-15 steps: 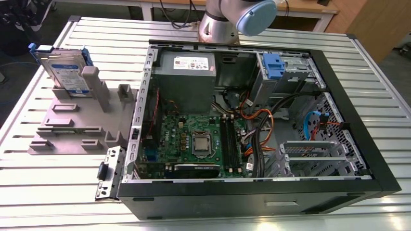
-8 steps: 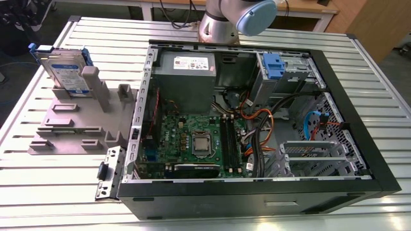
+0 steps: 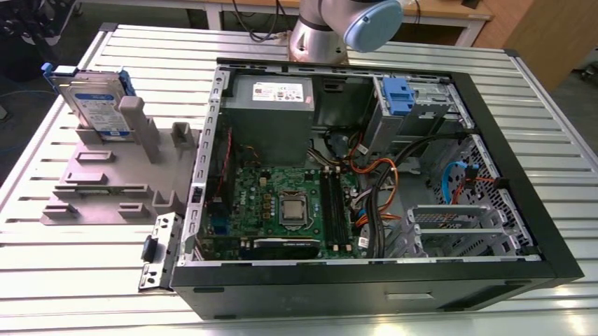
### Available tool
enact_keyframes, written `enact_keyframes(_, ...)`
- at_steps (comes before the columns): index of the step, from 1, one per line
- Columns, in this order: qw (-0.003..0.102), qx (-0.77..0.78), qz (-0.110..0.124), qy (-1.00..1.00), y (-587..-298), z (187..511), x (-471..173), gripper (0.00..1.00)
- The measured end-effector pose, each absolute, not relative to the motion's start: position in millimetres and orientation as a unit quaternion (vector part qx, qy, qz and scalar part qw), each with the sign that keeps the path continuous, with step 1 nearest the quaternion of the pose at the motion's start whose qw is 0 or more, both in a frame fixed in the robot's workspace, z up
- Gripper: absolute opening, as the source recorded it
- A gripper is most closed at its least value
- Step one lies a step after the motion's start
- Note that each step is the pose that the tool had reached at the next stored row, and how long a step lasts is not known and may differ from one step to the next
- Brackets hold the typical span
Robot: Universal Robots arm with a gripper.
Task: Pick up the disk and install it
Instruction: 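Pick up the disk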
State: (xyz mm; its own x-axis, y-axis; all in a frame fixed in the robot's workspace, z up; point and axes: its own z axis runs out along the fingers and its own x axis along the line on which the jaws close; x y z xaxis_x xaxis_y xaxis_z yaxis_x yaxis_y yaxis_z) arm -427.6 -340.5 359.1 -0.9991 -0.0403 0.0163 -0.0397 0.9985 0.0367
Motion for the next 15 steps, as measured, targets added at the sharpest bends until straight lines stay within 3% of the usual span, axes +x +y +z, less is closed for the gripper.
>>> enact_keyframes(15, 0.009, 0.028, -0.018, -0.999, -340.5, 359.0, -427.6, 0.11)
